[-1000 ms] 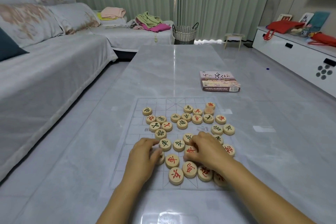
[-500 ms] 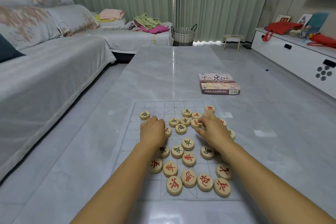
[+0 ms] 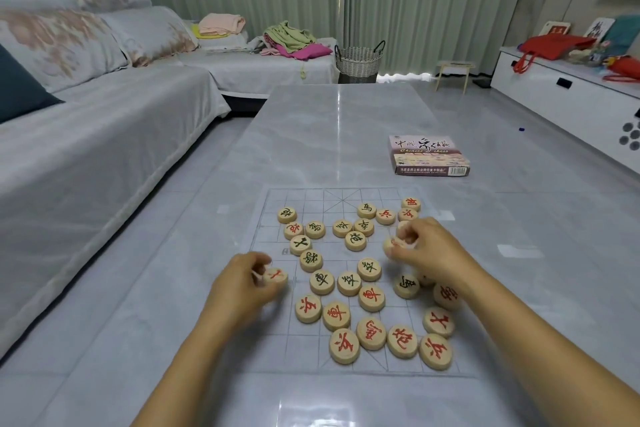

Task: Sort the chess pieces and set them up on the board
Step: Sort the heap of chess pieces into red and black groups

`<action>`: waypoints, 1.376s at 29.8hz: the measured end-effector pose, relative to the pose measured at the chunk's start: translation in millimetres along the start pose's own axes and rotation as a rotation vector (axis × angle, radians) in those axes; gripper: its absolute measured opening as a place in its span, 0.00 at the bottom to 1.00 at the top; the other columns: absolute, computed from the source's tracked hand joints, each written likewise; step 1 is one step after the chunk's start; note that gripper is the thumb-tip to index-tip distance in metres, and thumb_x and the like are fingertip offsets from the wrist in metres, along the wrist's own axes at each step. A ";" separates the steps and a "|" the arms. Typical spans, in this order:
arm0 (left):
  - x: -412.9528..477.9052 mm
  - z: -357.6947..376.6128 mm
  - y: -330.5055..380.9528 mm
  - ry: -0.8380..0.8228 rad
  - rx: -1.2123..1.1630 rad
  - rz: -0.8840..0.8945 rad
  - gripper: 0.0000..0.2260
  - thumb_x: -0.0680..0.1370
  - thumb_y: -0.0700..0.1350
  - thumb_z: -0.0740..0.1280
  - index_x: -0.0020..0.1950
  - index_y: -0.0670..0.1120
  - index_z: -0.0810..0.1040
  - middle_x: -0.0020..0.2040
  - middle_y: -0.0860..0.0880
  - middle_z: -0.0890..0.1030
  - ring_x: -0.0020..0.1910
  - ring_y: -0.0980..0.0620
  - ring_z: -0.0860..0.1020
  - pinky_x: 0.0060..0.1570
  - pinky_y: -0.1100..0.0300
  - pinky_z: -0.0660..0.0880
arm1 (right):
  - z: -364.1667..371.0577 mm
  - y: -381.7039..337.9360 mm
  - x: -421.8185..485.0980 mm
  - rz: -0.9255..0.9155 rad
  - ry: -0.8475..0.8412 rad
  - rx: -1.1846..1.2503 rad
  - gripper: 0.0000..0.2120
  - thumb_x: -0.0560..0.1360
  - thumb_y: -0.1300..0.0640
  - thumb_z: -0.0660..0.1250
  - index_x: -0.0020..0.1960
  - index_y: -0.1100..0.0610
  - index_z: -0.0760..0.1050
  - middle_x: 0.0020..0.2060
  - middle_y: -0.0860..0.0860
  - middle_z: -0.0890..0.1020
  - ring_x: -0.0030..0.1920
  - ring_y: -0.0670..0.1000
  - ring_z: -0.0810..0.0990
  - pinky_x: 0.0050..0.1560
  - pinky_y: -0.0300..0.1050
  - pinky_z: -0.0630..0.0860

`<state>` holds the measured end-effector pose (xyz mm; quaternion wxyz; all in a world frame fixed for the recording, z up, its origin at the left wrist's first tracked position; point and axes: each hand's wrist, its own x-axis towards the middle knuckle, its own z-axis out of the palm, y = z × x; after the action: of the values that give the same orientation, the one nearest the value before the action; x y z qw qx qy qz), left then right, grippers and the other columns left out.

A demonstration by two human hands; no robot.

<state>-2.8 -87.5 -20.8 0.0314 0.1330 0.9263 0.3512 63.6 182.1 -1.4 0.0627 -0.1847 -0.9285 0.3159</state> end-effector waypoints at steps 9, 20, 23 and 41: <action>-27.5 16.2 -1.2 -0.149 0.049 0.022 0.16 0.71 0.48 0.71 0.58 0.51 0.75 0.49 0.53 0.71 0.52 0.50 0.76 0.57 0.57 0.72 | 14.6 3.0 -65.6 -0.040 -0.105 -0.221 0.15 0.68 0.44 0.70 0.47 0.47 0.67 0.49 0.46 0.73 0.49 0.48 0.72 0.46 0.41 0.70; -36.6 26.6 7.3 -0.121 -0.024 0.290 0.22 0.72 0.61 0.57 0.59 0.52 0.78 0.56 0.59 0.74 0.57 0.57 0.70 0.61 0.59 0.68 | 19.6 8.2 -66.3 -0.126 0.001 -0.233 0.08 0.76 0.48 0.61 0.50 0.50 0.75 0.49 0.47 0.76 0.50 0.49 0.74 0.48 0.41 0.68; -35.7 32.5 5.9 -0.123 0.080 0.317 0.33 0.65 0.66 0.47 0.60 0.55 0.77 0.59 0.59 0.75 0.58 0.59 0.69 0.62 0.59 0.65 | 22.4 13.1 -57.7 -0.144 0.007 -0.252 0.08 0.76 0.49 0.61 0.51 0.51 0.76 0.50 0.47 0.76 0.50 0.49 0.74 0.50 0.41 0.69; -28.4 38.3 4.6 0.005 -0.050 0.274 0.11 0.76 0.48 0.65 0.58 0.50 0.78 0.50 0.59 0.74 0.52 0.57 0.72 0.57 0.61 0.69 | -11.6 57.9 46.8 0.280 0.167 -0.206 0.11 0.71 0.50 0.68 0.46 0.57 0.76 0.50 0.58 0.79 0.46 0.58 0.77 0.40 0.46 0.71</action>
<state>31.4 -67.1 -47.5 -0.0157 0.2564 0.8905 0.3754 40.6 248.8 -27.5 0.0758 -0.3431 -0.9128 0.2082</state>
